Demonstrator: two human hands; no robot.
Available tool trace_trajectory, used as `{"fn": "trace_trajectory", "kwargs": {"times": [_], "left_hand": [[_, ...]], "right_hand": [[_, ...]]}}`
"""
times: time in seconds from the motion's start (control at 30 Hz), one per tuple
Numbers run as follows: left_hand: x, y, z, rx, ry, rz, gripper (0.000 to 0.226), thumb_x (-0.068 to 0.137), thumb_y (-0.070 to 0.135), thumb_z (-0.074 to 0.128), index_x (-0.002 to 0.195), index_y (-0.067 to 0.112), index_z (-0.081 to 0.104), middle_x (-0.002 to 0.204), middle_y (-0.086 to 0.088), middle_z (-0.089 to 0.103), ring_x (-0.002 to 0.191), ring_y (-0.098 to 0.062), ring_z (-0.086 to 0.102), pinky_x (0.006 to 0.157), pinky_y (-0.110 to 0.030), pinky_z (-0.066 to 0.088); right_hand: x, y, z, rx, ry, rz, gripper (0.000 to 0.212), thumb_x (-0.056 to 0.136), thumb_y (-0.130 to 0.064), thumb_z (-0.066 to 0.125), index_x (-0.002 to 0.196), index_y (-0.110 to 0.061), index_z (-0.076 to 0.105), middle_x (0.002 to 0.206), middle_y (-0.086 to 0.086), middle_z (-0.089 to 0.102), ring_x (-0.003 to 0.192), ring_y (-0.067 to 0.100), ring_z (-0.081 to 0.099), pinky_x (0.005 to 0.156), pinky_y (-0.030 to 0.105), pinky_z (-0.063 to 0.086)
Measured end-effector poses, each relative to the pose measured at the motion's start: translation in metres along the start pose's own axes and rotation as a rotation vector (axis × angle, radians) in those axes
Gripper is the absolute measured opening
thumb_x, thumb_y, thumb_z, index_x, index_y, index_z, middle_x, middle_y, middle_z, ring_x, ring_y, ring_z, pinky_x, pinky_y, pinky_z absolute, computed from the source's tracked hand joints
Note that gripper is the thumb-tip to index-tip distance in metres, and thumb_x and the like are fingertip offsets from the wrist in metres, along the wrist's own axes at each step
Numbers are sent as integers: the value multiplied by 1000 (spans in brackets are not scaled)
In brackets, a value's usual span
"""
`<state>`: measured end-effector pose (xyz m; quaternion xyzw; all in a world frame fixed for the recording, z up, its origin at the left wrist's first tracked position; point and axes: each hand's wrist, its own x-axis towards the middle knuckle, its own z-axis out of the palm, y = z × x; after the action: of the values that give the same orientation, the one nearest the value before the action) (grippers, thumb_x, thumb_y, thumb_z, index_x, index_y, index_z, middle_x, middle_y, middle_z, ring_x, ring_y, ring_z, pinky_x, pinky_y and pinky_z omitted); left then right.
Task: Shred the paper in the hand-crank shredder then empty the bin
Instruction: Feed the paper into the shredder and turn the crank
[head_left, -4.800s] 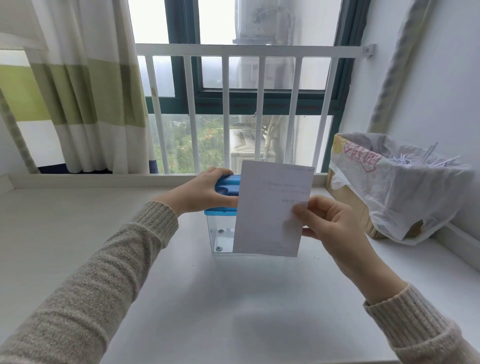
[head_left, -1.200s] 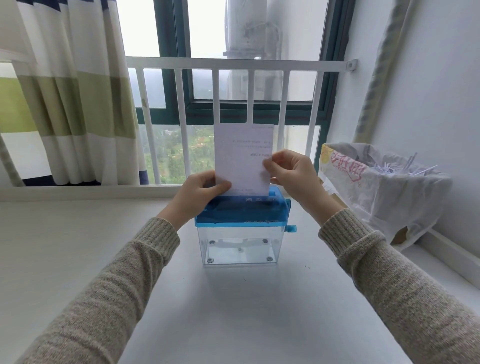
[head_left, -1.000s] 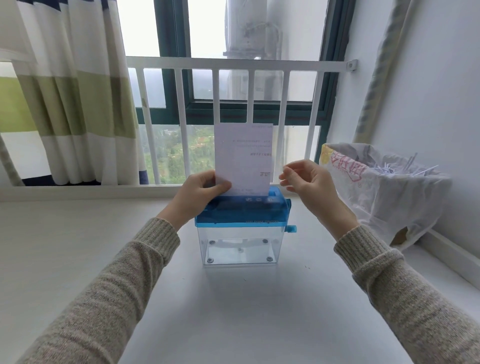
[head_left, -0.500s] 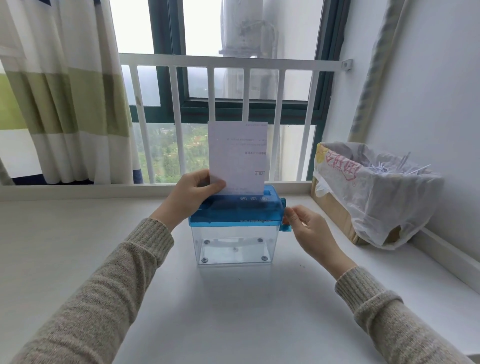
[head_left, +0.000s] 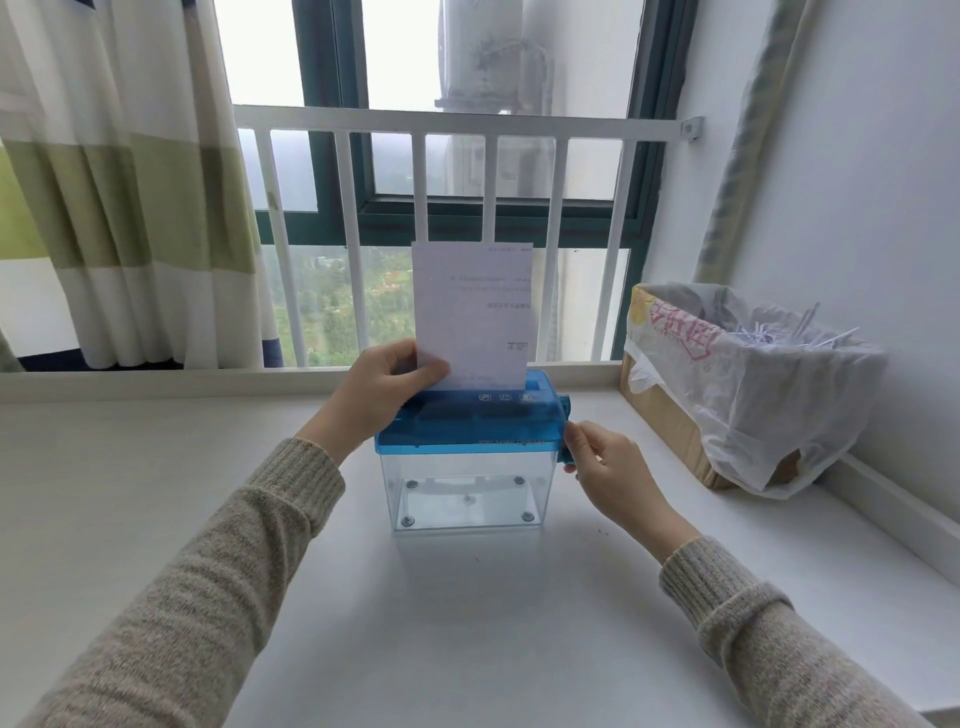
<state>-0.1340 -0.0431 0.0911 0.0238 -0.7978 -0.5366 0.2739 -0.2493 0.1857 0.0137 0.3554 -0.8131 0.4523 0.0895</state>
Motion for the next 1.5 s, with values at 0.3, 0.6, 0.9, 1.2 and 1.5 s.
{"fn": "trace_trajectory", "kwargs": {"times": [0.3,0.6,0.9,1.2,1.5], "left_hand": [[-1,0,0,1,-2,4,8,93,18,59,93,21,66,94,6,70,79,-1,67,69,-15,54],[-1,-1,0,10,-8,4,8,93,19,59,94,23,65,95,8,69,77,2,67,67,-14,52],[1,-3,-1,29,-21,-2,7,93,20,59,95,23,65,96,7,69,86,-8,65,69,-17,53],[1,-4,-1,41,-26,9,7,93,21,58,94,25,64,96,7,68,87,-8,65,69,-16,53],[1,-4,-1,68,-35,16,8,94,22,57,93,26,63,94,9,67,86,-8,64,70,-16,52]], "right_hand": [[-1,-5,-3,-57,-31,15,58,94,-49,30,86,-2,63,83,7,69,70,22,62,63,47,55],[0,-3,-5,-40,-37,23,56,96,-48,33,81,-4,65,77,3,68,62,17,59,60,40,54],[-2,-7,-9,40,-46,55,49,99,-40,40,80,-3,66,66,-1,64,48,8,56,46,16,48],[-3,-13,-9,83,-40,91,49,99,-39,40,80,-1,66,68,2,65,46,-1,56,43,13,44],[-5,-21,-11,128,-46,143,49,100,-38,39,80,-2,66,65,1,64,45,0,55,41,12,42]]}}
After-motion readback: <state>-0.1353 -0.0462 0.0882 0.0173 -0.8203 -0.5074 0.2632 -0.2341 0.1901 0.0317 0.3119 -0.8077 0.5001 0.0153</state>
